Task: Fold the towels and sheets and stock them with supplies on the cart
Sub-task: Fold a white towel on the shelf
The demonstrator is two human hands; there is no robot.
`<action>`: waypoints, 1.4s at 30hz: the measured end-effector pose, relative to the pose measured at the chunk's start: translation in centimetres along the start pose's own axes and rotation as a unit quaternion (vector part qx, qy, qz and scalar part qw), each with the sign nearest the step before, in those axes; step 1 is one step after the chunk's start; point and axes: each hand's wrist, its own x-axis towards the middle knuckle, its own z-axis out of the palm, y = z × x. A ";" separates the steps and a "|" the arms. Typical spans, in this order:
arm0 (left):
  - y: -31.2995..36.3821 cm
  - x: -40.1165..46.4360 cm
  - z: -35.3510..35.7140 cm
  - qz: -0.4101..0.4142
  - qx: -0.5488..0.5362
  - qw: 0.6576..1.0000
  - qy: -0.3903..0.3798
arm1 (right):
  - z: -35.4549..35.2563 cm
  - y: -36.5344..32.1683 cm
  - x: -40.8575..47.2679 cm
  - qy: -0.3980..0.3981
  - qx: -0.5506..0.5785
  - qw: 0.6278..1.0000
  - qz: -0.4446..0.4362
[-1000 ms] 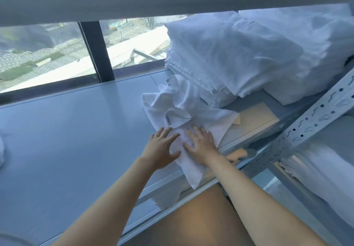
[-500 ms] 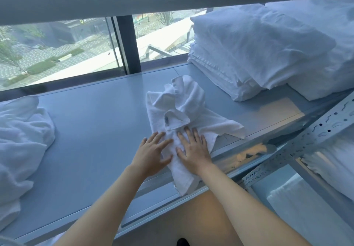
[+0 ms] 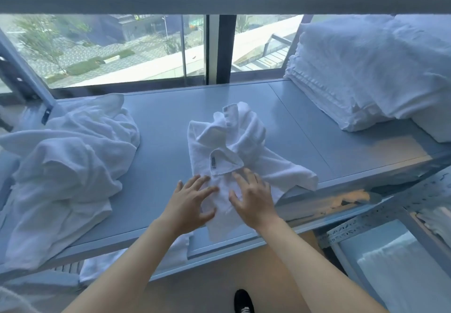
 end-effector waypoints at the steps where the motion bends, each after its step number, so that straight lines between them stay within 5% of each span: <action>1: -0.2 -0.3 -0.3 -0.003 -0.002 1.000 0.009 | -0.5 -0.3 0.6 0.027 0.011 0.999 -0.018; 7: 0.1 1.5 -1.4 -0.065 -0.026 0.989 0.127 | -3.6 -0.3 7.7 0.176 0.080 0.972 -0.132; 10: 0.8 4.0 -2.0 -0.110 -0.012 0.985 0.132 | -4.8 0.5 11.8 0.189 0.102 0.964 -0.156; 21: 3.5 10.9 -0.2 -0.260 0.010 0.955 0.144 | -3.8 5.0 19.7 -0.086 0.062 0.971 -0.214; 28: 3.0 11.2 -4.5 -0.265 -0.041 0.924 0.274 | -5.6 4.6 21.5 0.013 0.200 0.944 -0.263; 35: -1.8 14.1 -14.5 -0.192 0.060 0.904 0.378 | -10.2 3.2 27.2 0.199 0.330 0.909 -0.159; 40: -6.4 17.0 -17.2 -0.316 0.143 0.889 0.298 | -7.0 2.6 29.3 0.010 0.215 0.970 -0.111; 42: -5.9 17.3 -15.5 -0.281 0.125 0.904 0.297 | -4.6 3.5 28.0 -0.040 0.156 0.981 -0.107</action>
